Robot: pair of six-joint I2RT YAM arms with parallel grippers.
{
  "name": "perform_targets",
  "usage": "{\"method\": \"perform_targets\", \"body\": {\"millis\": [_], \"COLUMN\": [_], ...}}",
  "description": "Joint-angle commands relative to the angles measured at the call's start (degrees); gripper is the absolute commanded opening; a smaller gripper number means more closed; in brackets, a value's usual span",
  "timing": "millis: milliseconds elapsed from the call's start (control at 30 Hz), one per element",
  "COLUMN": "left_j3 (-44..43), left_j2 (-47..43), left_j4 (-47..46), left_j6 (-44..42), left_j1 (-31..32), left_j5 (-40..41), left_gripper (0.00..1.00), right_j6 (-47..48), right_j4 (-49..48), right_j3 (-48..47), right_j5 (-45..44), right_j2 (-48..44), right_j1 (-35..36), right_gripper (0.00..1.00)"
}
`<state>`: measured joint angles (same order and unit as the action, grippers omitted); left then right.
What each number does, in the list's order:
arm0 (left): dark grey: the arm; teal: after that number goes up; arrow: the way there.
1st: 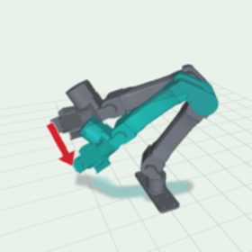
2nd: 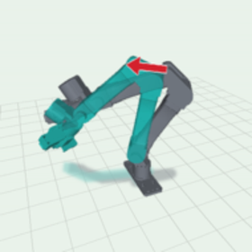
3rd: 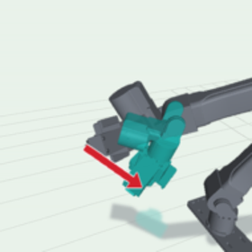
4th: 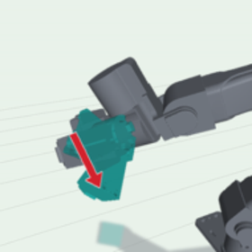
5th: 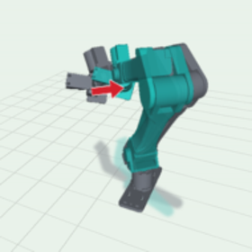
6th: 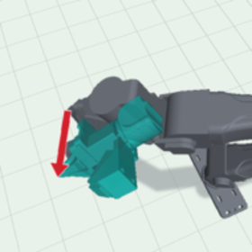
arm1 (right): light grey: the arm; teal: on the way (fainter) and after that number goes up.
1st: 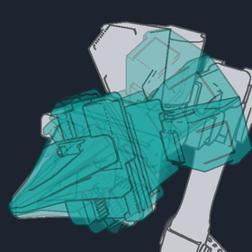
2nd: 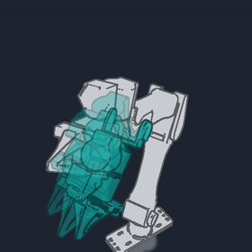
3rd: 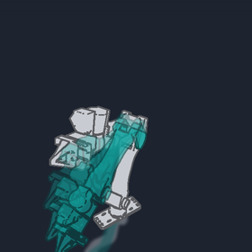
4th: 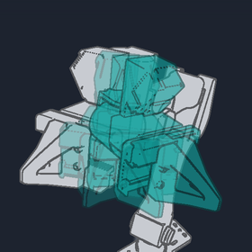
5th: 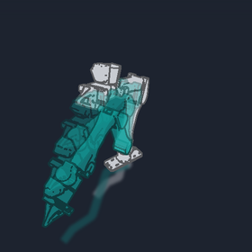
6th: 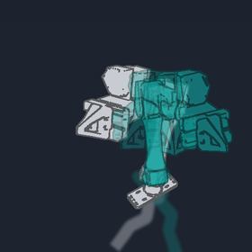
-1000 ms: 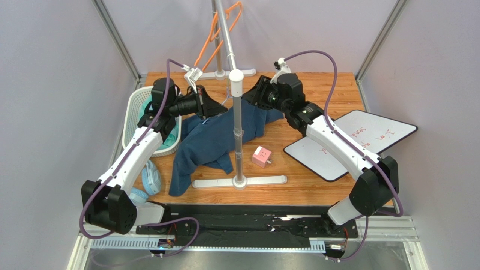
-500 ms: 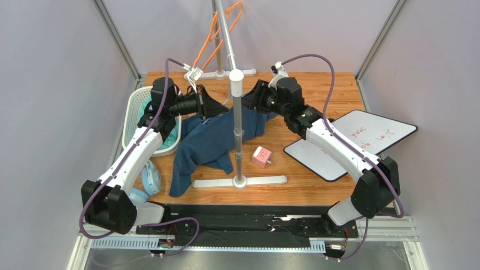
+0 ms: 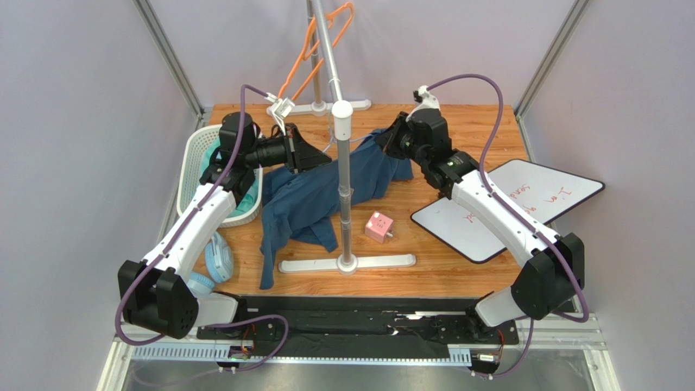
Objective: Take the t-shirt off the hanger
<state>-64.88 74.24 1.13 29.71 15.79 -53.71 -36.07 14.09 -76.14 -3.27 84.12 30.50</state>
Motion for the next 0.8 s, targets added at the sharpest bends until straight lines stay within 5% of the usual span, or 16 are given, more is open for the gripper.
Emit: {"method": "perform_targets", "body": {"millis": [0,500,567,600,700,767], "left_j3": [-1.7,-2.7,-2.6,-2.5,-2.5,-2.4], "left_j2": [-1.0,-0.6,-0.5,-0.5,-0.8,-0.9], "left_j4": [-2.2,1.1,0.6,0.4,0.3,0.2], "left_j6": [-0.3,-2.0,-1.5,-1.3,-1.5,-1.4], "left_j1": [0.4,0.4,0.4,0.4,0.4,0.4], "left_j5": [-1.2,-0.2,-0.5,-0.6,-0.6,-0.7], "left_gripper": [0.00,0.00,0.00,0.00,0.00,0.00], "right_j6": [1.8,5.7,6.4,6.3,6.4,6.9], "right_j4": [2.6,2.1,0.2,0.2,-3.3,-4.9], "right_j3": [-1.9,0.5,1.2,1.3,3.5,4.2], "right_j5": [-4.5,2.5,11.0,14.3,19.2,21.3], "right_j2": [0.0,0.4,-0.9,-2.0,-3.7,-4.0], "right_j1": [-5.0,-11.1,-10.3,-9.8,-7.8,-7.7], "right_gripper": [0.00,0.00,0.11,0.31,0.64,0.68]}}
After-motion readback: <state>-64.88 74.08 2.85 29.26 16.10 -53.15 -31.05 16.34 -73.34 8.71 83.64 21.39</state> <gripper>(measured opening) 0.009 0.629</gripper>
